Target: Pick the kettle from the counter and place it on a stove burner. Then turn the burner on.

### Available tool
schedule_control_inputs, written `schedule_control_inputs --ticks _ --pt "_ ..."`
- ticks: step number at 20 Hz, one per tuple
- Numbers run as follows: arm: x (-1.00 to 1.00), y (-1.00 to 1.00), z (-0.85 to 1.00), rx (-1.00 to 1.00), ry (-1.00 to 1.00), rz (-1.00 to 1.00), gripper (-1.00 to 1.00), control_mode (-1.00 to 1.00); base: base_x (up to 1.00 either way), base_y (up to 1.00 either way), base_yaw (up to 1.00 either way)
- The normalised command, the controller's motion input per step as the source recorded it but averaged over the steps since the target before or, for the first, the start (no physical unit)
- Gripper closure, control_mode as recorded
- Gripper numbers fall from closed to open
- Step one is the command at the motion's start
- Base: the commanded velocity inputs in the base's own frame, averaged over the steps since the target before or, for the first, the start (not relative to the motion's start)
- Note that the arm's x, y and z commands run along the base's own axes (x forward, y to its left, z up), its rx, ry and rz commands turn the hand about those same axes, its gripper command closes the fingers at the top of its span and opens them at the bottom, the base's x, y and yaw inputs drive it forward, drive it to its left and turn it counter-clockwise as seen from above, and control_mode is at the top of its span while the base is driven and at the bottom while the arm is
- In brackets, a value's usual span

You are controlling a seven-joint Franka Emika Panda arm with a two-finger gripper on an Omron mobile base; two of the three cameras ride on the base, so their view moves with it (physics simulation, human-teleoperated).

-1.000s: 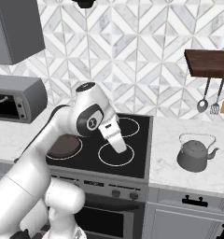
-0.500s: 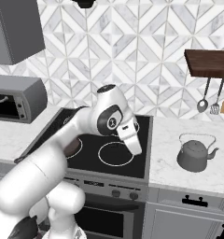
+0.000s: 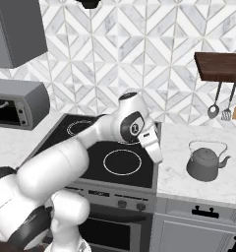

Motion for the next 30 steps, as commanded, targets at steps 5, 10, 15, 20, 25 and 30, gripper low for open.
schedule_control_inputs --ticks 5,10,15,20,25,30 --pt "0.37 -0.49 -0.09 0.0 0.09 0.0 -1.0 -1.0 0.0 0.0 0.0" --pt "0.28 -0.45 -0.12 0.0 0.05 0.0 -1.0 -1.0 0.0 0.0 0.0" --pt "0.24 -0.28 -0.06 0.0 0.0 0.0 -1.0 -1.0 0.0 0.0 0.0" --pt "0.27 -0.08 -0.14 0.0 0.0 0.0 -1.0 -1.0 0.0 0.0 0.0" --pt "0.23 -0.11 -0.17 0.0 0.0 0.0 -1.0 -1.0 0.0 0.0 0.0" --pt "0.14 -0.32 -0.17 0.0 0.0 0.0 -1.0 -1.0 0.0 0.0 0.0"
